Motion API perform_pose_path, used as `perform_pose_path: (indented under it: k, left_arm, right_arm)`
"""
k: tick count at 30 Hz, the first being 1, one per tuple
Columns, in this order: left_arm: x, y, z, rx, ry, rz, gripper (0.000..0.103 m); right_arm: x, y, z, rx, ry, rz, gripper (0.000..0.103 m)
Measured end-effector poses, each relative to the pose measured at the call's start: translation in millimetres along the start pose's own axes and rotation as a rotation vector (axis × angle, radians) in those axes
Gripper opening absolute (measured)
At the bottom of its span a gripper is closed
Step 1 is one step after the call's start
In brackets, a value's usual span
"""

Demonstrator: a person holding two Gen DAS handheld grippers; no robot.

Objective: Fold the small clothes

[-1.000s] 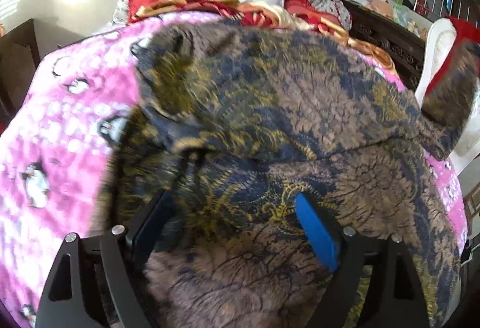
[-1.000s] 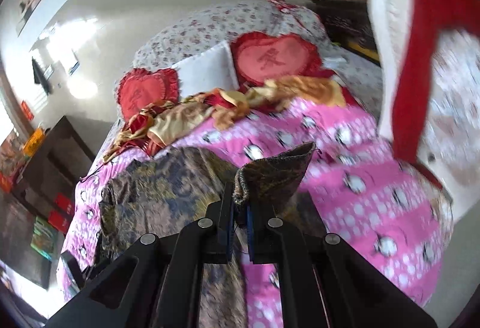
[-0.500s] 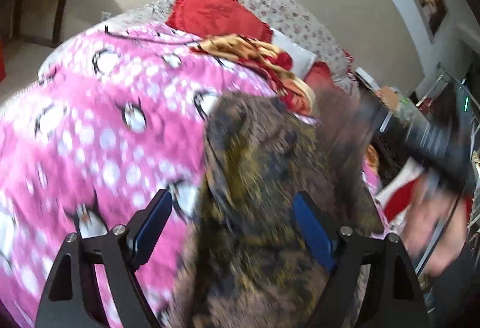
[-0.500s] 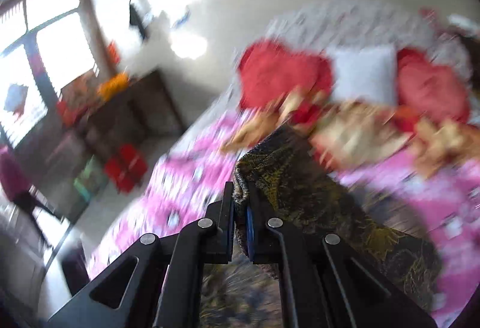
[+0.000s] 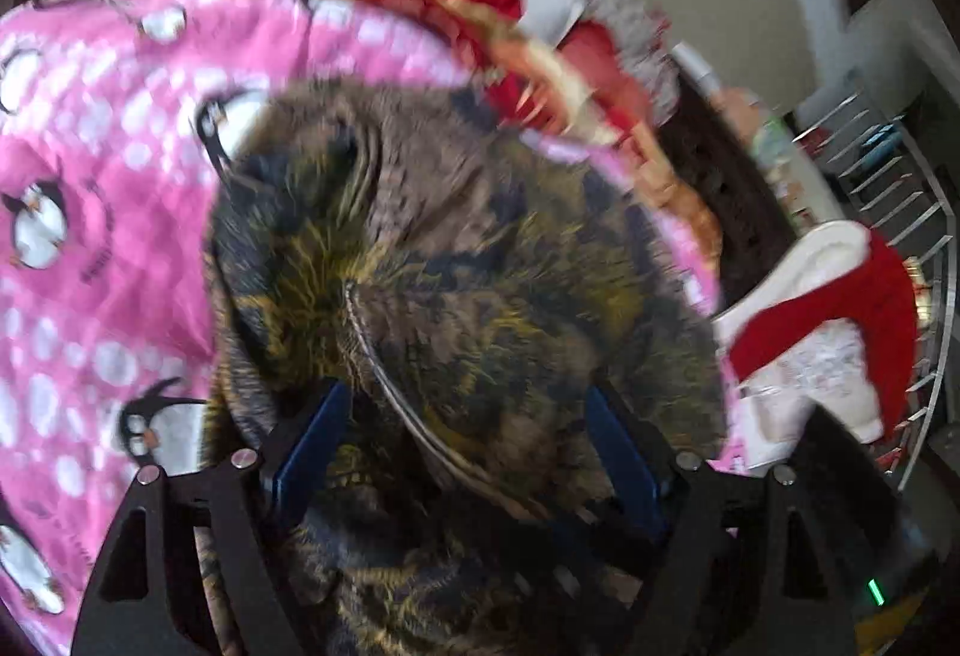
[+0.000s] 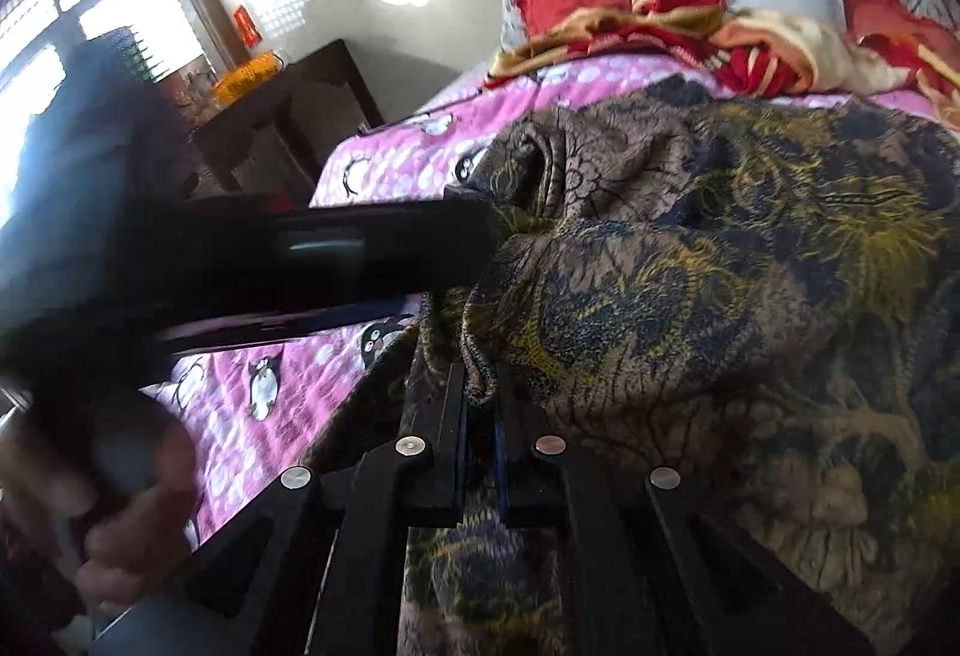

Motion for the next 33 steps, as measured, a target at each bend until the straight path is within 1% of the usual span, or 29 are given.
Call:
perform_pose_path:
  k: [1,3,4,5,6,7,8,9,10,11,12,14,15,16,18,19,20,22,23,24,25,26,27,29,31,33]
  left_arm:
    - [3.2,10.0,-0.3,0.003,-0.012,-0.033,0.082]
    - [9.8,19.0,0.0,0.038,-0.055,-0.069,0.081]
    - [12.1,21.7,1.4,0.06,-0.071,-0.073,0.073]
    - [12.3,22.0,1.5,0.068,-0.08,-0.068,0.056]
    - [11.4,22.4,0.6,0.077,-0.094,-0.063,0.047]
    - [10.6,23.6,-0.8,0.092,-0.118,-0.062,0.027]
    - [10.1,25.6,-3.0,0.094,-0.139,-0.068,0.015]
    - [9.0,26.4,-5.7,0.078,-0.153,-0.069,0.012]
    - [8.3,28.2,-10.5,0.055,-0.172,-0.068,0.007]
    - [5.7,27.7,-12.1,0.052,-0.182,-0.064,0.003]
    - [4.8,26.4,-12.1,0.044,-0.184,-0.054,0.003]
    - [4.8,19.2,-6.1,0.01,-0.144,-0.035,0.003]
    - [4.1,14.3,-0.7,-0.002,-0.117,-0.025,0.003]
    - [3.4,3.4,11.8,-0.008,-0.062,-0.011,0.003]
    - [1.8,-19.6,32.1,0.021,0.013,0.018,0.003]
    - [0.0,-36.7,45.3,0.038,0.06,0.045,0.003]
    - [-3.5,-58.3,58.5,0.047,0.116,0.081,0.003]
    - [-10.7,-82.6,65.4,0.031,0.167,0.132,0.003]
    - [-16.8,-93.2,61.0,0.001,0.175,0.154,0.003]
    - [-20.0,-97.0,54.2,-0.023,0.169,0.161,0.003]
    - [-24.2,-99.3,39.2,-0.06,0.144,0.169,0.003]
    - [-25.7,-97.2,28.4,-0.078,0.121,0.166,0.003]
    - [-25.5,-90.4,12.6,-0.111,0.09,0.153,0.003]
    - [-19.1,-71.5,-12.8,-0.158,0.052,0.105,0.003]
    - [-2.6,-42.9,-38.3,-0.21,0.03,0.024,0.003]
    - [10.4,-24.4,-52.1,-0.264,0.04,-0.038,0.006]
  right_arm:
    - [1.3,-2.8,-0.6,0.006,-0.01,0.002,0.007]
    - [4.4,-7.6,-3.5,0.013,-0.027,0.013,0.007]
    - [6.0,-11.3,-4.0,0.019,-0.037,0.021,0.007]
    - [7.7,-12.8,-5.9,0.021,-0.046,0.026,0.007]
    - [8.7,-14.9,-6.1,0.021,-0.049,0.026,0.007]
    - [9.3,-16.6,-6.7,0.026,-0.055,0.027,0.007]
    - [9.7,-18.0,-7.9,0.031,-0.059,0.034,0.007]
    - [8.4,-18.7,-8.9,0.029,-0.057,0.039,0.007]
    - [7.6,-20.1,-9.3,0.03,-0.052,0.044,0.007]
    - [7.0,-21.0,-9.4,0.031,-0.049,0.048,0.007]
    - [6.4,-23.1,-7.8,0.033,-0.046,0.05,0.007]
    - [6.1,-27.9,-5.9,0.037,-0.055,0.059,0.008]
    - [7.9,-33.4,-4.0,0.048,-0.054,0.059,0.011]
    - [9.1,-38.0,-0.9,0.069,-0.052,0.049,0.02]
    - [21.4,-55.4,7.0,0.11,-0.062,0.022,0.029]
    - [31.6,-64.6,11.2,0.147,-0.082,0.003,0.029]
    - [46.2,-73.1,18.9,0.213,-0.115,-0.036,0.029]
    - [75.1,-85.4,35.3,0.341,-0.17,-0.115,0.029]
    - [88.4,-91.6,43.4,0.39,-0.186,-0.144,0.029]
    - [103.9,-98.1,53.1,0.422,-0.185,-0.172,0.029]
    - [114.7,-105.7,60.6,0.413,-0.155,-0.164,0.029]
    - [119.1,-115.5,64.5,0.381,-0.112,-0.121,0.029]
    - [121.7,-122.9,67.6,0.364,-0.072,-0.096,0.03]
    - [123.9,-128.5,73.0,0.35,-0.021,-0.07,0.031]
    - [126.5,-126.7,75.7,0.333,-0.008,-0.059,0.034]
    - [126.8,-127.7,76.7,0.332,-0.007,-0.059,0.035]
Point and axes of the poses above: each gripper's, at about its wrist camera, not at the fingertips, and y roughly the way its jaws point, z to its right, x to its underside, the point moved 7 cm from there along y, roughly the way its jaws point, and after that the axes turned 2 degrees about y, right-handed, at the moved point
